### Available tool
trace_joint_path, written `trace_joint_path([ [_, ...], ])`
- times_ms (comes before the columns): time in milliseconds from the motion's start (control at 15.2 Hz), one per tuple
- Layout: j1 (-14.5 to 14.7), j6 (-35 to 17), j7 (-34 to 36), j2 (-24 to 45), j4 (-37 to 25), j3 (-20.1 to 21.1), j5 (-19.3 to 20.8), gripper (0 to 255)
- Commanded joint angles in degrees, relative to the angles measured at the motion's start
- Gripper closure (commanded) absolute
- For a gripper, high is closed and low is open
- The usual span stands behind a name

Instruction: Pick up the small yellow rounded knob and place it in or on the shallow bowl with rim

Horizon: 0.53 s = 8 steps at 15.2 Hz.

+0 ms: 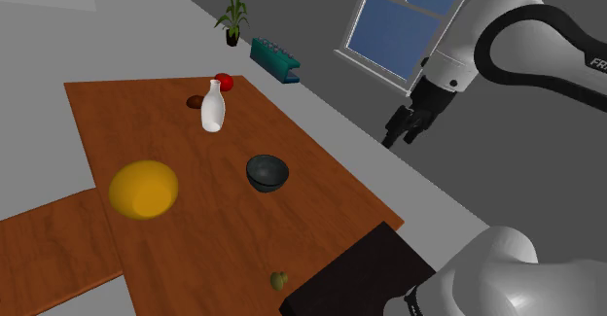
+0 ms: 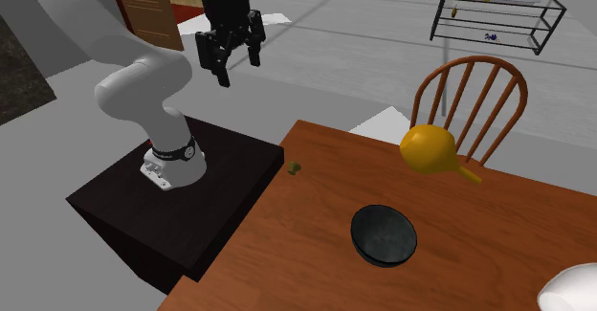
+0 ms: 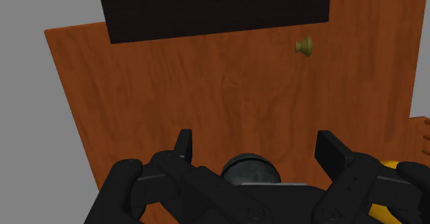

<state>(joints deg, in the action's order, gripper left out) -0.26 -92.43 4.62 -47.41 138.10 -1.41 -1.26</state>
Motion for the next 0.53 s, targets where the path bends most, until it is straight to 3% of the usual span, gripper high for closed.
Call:
trace_joint_path([
  [0,0.00,0.00,0.00,0.00,0.00,0.00,0.00,0],
  [462,2.18,-11.00,4.57,0.73,11.09,5.51,-2.73,0],
])
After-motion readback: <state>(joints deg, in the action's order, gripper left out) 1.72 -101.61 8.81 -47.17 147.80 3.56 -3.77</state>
